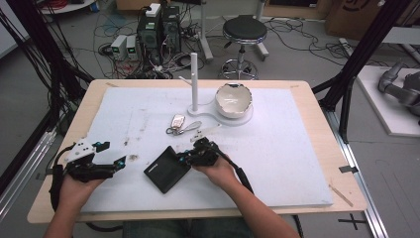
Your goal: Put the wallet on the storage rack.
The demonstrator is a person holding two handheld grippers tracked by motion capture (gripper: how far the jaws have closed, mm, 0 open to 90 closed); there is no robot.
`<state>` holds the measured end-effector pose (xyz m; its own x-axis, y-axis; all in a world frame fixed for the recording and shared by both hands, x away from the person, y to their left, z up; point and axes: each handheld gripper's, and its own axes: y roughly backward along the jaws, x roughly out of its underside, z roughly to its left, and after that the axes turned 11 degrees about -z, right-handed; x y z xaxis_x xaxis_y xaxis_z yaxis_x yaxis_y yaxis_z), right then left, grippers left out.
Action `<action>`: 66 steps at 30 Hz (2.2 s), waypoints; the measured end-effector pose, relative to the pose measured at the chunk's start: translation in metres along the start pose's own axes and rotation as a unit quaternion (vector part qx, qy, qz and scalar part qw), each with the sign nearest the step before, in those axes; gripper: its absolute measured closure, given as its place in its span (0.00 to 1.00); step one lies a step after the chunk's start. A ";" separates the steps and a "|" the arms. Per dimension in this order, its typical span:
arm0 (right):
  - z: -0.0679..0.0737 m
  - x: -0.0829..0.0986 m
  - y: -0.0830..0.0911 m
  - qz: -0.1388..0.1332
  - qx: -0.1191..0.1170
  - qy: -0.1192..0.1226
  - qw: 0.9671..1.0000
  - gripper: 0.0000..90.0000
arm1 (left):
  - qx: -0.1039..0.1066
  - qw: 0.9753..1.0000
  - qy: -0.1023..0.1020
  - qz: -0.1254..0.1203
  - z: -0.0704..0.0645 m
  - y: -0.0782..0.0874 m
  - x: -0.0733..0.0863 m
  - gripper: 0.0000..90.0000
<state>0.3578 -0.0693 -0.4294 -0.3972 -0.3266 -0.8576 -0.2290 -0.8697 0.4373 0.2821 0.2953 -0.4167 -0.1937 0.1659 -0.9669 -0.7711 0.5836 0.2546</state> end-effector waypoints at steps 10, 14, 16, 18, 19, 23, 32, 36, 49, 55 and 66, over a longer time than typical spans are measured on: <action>-0.016 -0.013 0.045 -0.063 0.062 0.008 0.996 0.95 | 0.008 1.000 0.003 -0.003 -0.001 -0.007 -0.001 0.20; -0.026 -0.017 0.068 -0.088 0.093 0.005 0.992 0.95 | 0.014 1.000 0.002 -0.005 -0.002 -0.012 -0.003 0.20; -0.030 -0.019 0.077 -0.095 0.104 0.004 0.990 0.95 | 0.014 1.000 0.003 -0.006 -0.002 -0.014 -0.003 0.20; -0.033 -0.022 0.085 -0.101 0.115 0.006 0.988 0.95 | 0.018 1.000 0.004 -0.006 -0.002 -0.017 -0.004 0.20; -0.035 -0.024 0.089 -0.105 0.120 0.007 0.987 0.95 | 0.019 1.000 0.004 -0.005 -0.002 -0.019 -0.005 0.20; -0.041 -0.035 0.106 -0.115 0.140 0.014 0.983 0.95 | 0.025 1.000 0.004 -0.008 -0.002 -0.025 -0.007 0.20; -0.057 -0.061 0.141 -0.142 0.198 0.033 0.969 0.95 | 0.035 0.999 0.004 -0.009 -0.004 -0.036 -0.010 0.20; -0.068 -0.069 0.154 -0.143 0.223 0.034 0.964 0.95 | 0.034 0.999 0.005 -0.011 -0.004 -0.036 -0.010 0.20; -0.095 -0.089 0.173 -0.140 0.272 0.048 0.951 0.95 | 0.032 0.999 0.004 -0.009 -0.003 -0.034 -0.009 0.20; -0.104 -0.096 0.174 -0.134 0.289 0.055 0.946 0.95 | 0.031 0.999 0.006 -0.011 -0.002 -0.034 -0.009 0.20; -0.122 -0.096 0.166 -0.124 0.315 0.056 0.939 0.94 | 0.031 0.999 0.008 -0.009 -0.001 -0.033 -0.007 0.20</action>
<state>0.4666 -0.2277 -0.3071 -0.1742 -0.2110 -0.9618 -0.7963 -0.5443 0.2637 0.3083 0.2739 -0.4179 -0.1897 0.1428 -0.9714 -0.7363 0.6339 0.2369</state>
